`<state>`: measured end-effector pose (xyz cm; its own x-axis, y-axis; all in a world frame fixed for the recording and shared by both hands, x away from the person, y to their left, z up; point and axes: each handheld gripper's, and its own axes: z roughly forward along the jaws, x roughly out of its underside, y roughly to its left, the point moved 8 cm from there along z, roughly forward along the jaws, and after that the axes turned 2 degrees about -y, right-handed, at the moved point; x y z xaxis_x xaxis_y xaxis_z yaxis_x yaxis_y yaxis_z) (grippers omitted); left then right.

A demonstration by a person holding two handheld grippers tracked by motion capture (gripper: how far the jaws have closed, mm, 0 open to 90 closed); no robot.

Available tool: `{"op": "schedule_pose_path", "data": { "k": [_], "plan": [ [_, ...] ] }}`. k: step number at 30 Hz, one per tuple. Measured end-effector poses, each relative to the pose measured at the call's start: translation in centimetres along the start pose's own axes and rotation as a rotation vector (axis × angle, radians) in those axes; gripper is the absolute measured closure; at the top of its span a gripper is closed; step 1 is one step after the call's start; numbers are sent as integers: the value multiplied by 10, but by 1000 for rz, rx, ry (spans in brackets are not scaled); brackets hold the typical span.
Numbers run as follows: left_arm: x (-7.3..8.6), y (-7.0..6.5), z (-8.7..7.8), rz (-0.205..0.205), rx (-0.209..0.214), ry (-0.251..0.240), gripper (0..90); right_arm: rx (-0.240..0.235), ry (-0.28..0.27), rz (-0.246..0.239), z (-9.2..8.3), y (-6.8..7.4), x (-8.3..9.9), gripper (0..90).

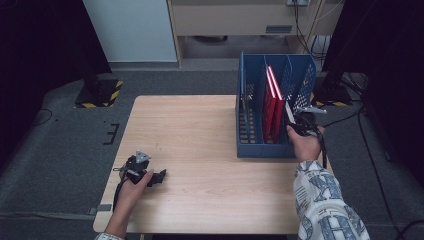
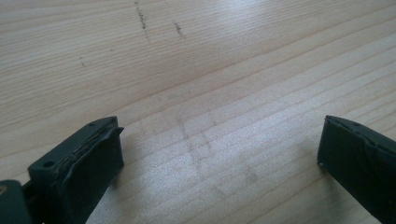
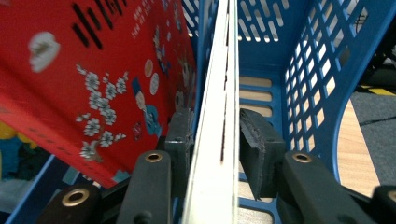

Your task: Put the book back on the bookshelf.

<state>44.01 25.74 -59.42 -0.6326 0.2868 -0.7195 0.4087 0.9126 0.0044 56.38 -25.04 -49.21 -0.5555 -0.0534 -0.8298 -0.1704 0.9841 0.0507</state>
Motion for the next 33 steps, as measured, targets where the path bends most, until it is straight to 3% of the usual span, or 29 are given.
{"op": "schedule_pose_path", "data": {
  "k": [33],
  "plan": [
    [0,-1,0,-1,-2,0,0,-51,-60,3,-30,8,10,637]
  ]
}}
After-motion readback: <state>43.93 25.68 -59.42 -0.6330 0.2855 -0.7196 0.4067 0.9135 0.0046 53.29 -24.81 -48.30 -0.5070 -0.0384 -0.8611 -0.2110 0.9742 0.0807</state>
